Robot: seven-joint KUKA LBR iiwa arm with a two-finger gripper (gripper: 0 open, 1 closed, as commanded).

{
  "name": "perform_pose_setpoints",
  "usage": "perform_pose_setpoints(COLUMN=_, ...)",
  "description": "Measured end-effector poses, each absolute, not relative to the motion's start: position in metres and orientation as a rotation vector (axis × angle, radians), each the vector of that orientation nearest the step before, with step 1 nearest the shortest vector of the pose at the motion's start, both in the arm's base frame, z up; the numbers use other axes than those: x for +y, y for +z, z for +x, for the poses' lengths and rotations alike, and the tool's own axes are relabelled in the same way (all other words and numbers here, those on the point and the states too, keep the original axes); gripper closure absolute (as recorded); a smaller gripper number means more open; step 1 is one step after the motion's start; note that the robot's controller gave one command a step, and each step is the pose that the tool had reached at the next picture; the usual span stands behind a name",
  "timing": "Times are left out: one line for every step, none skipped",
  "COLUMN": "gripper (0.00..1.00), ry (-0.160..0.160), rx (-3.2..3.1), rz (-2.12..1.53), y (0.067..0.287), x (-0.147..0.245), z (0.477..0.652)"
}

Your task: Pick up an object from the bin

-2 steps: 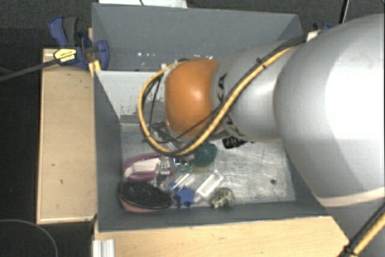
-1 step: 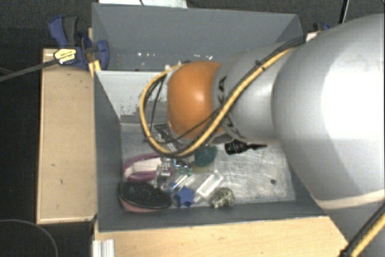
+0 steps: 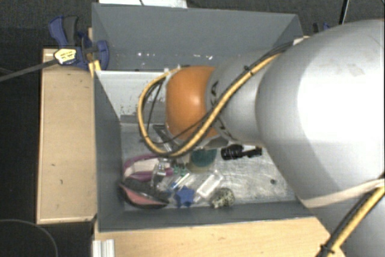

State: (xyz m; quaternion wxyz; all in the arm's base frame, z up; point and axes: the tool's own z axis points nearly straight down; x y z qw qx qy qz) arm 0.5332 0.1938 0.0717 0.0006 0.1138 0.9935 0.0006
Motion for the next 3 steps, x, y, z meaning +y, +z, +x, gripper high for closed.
perform_pose_setpoints(gripper=0.0, ry=0.004, rx=3.117, rz=0.361, y=0.0728, x=0.1941, z=0.5341)
perform_pose_setpoints(gripper=1.0, ry=0.006, rx=3.112, rz=0.361, y=0.0745, x=0.1938, z=0.5361)
perform_pose_setpoints(gripper=1.0, ry=0.002, rx=3.118, rz=0.366, y=0.0786, x=0.1934, z=0.5366)
